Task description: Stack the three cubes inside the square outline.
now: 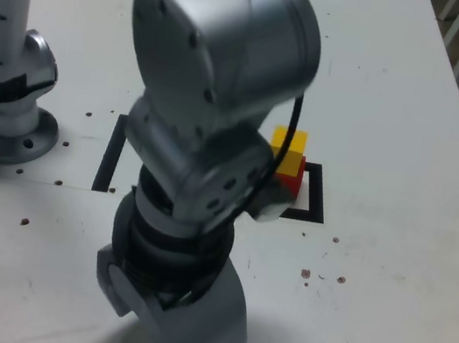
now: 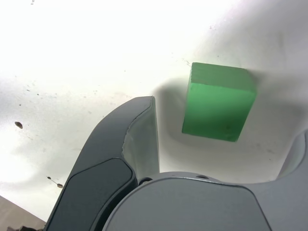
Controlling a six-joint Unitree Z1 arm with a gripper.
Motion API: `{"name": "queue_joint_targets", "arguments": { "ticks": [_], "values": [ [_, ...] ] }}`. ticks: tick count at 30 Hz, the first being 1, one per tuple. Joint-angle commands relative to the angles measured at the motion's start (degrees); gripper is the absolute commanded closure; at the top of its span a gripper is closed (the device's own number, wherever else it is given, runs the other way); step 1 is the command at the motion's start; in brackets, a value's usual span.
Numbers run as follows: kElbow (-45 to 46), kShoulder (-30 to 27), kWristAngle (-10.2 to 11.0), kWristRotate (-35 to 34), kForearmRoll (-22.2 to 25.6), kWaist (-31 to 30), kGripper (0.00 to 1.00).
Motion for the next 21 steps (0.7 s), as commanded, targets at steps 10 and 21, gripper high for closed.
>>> {"name": "queue_joint_targets", "arguments": {
  "ticks": [10,21],
  "values": [
    [-0.8,2.4,1.0,0.9,-0.6,0.9,0.11],
    [-1.6,3.3,1.3,0.8,-0.8,1.1,0.53]
  ]
}}
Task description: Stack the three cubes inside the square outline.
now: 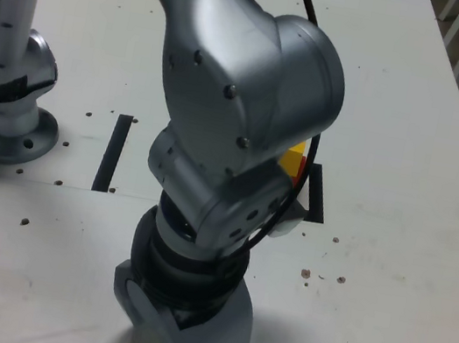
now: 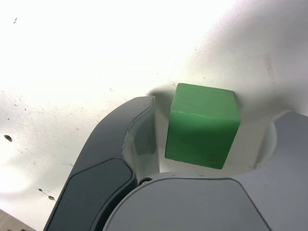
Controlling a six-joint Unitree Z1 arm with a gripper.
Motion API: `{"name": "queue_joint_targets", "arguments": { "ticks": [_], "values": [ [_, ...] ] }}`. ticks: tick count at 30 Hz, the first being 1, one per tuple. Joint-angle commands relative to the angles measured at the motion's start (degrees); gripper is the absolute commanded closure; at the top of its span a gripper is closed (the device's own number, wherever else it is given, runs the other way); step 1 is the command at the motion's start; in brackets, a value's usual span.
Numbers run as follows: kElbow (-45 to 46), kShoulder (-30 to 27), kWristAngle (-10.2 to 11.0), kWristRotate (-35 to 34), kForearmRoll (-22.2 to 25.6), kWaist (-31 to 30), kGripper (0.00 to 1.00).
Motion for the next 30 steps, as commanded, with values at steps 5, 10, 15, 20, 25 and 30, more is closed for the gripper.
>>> {"name": "queue_joint_targets", "arguments": {
  "ticks": [5,10,15,20,25,30],
  "values": [
    [-0.4,0.5,0.6,-0.2,-0.1,0.1,0.74],
    [-0.2,0.4,0.5,-0.2,0.2,0.1,0.75],
    [-0.1,0.3,0.5,-0.2,0.4,0.1,0.75],
    [-0.1,-0.1,0.5,-0.2,0.7,0.1,0.75],
    [-0.5,-1.7,1.2,-0.2,3.4,0.4,0.75],
    [-1.5,-4.0,1.8,-0.2,7.6,2.6,0.75]
  ]
}}
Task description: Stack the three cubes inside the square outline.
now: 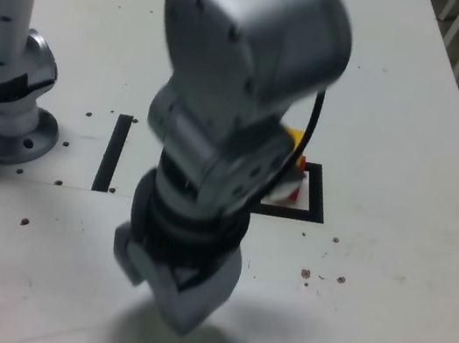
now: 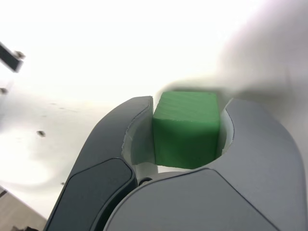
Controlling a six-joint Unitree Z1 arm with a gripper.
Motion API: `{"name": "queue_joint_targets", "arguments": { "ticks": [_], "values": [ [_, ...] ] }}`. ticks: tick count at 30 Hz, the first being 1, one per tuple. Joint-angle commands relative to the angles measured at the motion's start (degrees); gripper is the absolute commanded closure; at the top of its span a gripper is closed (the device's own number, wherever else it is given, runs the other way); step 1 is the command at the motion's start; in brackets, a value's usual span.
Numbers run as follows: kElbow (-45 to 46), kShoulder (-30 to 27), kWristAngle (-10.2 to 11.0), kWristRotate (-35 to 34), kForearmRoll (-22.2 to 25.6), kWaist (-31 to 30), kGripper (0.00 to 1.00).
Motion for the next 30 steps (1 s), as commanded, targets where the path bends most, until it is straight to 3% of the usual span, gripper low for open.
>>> {"name": "queue_joint_targets", "arguments": {
  "ticks": [1,15,30],
  "values": [
    [-0.7,-1.4,0.2,0.0,1.6,1.3,0.75],
    [-10.4,-6.4,1.7,3.6,12.4,14.4,0.75],
    [-12.6,-5.7,1.7,5.4,12.8,29.9,0.75]
  ]
}}
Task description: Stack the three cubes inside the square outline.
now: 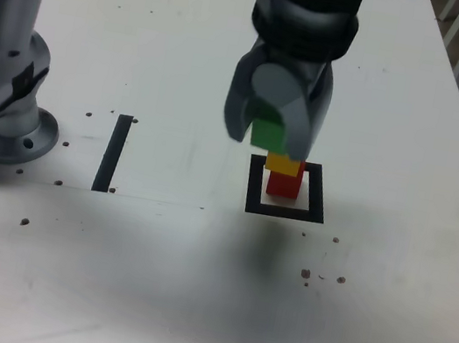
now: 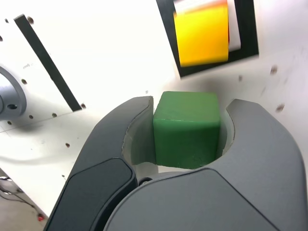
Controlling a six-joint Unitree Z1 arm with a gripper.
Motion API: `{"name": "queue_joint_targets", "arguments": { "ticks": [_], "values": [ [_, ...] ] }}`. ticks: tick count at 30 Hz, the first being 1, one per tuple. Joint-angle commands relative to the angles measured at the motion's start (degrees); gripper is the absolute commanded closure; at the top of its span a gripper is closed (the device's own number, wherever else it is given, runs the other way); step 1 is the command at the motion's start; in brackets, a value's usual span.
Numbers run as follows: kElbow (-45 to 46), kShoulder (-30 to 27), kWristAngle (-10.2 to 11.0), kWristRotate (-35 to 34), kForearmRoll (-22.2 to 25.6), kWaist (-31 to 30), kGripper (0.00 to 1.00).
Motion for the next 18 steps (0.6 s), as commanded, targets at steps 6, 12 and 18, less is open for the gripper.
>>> {"name": "queue_joint_targets", "arguments": {
  "ticks": [6,12,18],
  "values": [
    [-1.3,1.3,0.6,0.5,-0.2,4.5,0.75],
    [-1.7,2.2,0.6,0.9,-0.3,6.0,0.75],
    [-1.7,3.5,0.0,1.4,-0.5,6.6,0.75]
  ]
}}
